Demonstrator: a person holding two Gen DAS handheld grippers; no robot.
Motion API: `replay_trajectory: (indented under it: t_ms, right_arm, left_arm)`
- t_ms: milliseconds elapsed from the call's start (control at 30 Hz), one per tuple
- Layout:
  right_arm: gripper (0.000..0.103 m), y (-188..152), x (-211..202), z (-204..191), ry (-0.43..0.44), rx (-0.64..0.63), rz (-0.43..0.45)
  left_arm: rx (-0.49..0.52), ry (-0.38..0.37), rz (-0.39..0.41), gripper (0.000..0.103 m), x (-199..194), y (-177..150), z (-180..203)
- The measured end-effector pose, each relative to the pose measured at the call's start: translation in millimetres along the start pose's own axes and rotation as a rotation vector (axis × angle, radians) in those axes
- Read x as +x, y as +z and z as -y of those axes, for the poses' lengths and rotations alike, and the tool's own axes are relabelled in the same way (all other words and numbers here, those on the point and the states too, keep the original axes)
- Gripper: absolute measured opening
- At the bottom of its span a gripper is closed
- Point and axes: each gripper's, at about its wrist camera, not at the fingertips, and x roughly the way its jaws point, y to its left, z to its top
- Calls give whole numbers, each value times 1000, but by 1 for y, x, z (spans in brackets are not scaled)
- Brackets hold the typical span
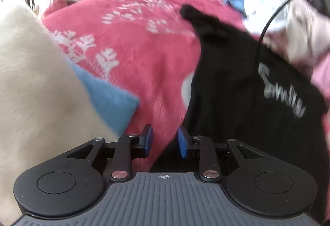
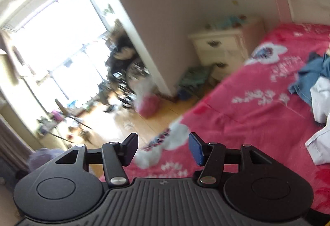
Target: Fold clothes
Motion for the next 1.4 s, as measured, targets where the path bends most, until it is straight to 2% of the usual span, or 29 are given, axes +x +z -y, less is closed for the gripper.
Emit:
replay_trajectory:
  t_ms: [67, 167, 267, 300, 333, 367, 400, 500, 567, 667, 800, 867, 900, 1000, 1067, 1167, 1333, 1400]
  right_arm:
    - [57, -12, -19, 1, 100, 27, -79]
    - [57, -50, -41, 3, 192, 33, -293]
    - [57, -102, -52, -1, 141, -63, -482]
    - [57, -108, -56, -2, 136, -72, -499]
    - [57, -113, -60, -3, 133, -77, -509]
    - [57, -118, -64, -4, 130, -83, -519]
    - [57, -123, -68, -5, 126, -88, -529]
    - [57, -137, -79, -8, 116, -105, -559]
    - [57, -147, -87, -10, 110, -116, -578]
    - [57, -157, -95, -11, 99, -126, -595]
    - [57, -161, -93, -9, 76, -132, -569]
    - [57, -164, -87, -10, 69, -146, -555]
    - [57, -165, -82, -12, 67, -155, -546]
    - [57, -173, -59, -24, 88, -185, -553]
    - [57, -178, -47, -37, 115, -228, -553]
    - [56, -186, -35, -52, 160, -271, -557]
    - [55, -198, -31, -69, 199, -333, -589]
    - [55, -201, -35, -72, 196, -369, -588]
  left_arm:
    - [58, 39, -15, 31, -5, -10, 5]
    - [105, 84, -36, 31, -7, -21, 8]
    - [141, 110, -37, 31, -5, -23, 12]
    - [146, 118, -39, 28, -4, -23, 14]
    - [151, 126, -41, 24, -3, -23, 15]
    - [158, 138, -40, 10, -4, -23, 17]
    - [165, 150, -39, 4, -5, -23, 19]
    - [205, 208, -32, 1, -11, -24, 27]
    - [255, 278, -38, 1, -12, -26, 33]
    - [287, 305, -75, 2, -8, -28, 36]
    - [379, 364, -63, 14, -13, -31, 48]
    - [398, 367, -72, 18, -21, -34, 50]
    - [397, 358, -73, 23, -26, -37, 51]
    - [396, 305, -88, 29, -43, -45, 48]
    - [389, 254, -107, 30, -52, -52, 45]
    - [345, 238, -156, 30, -50, -64, 35]
    - [338, 275, -182, 30, -38, -77, 31]
    - [358, 282, -183, 26, -38, -78, 32]
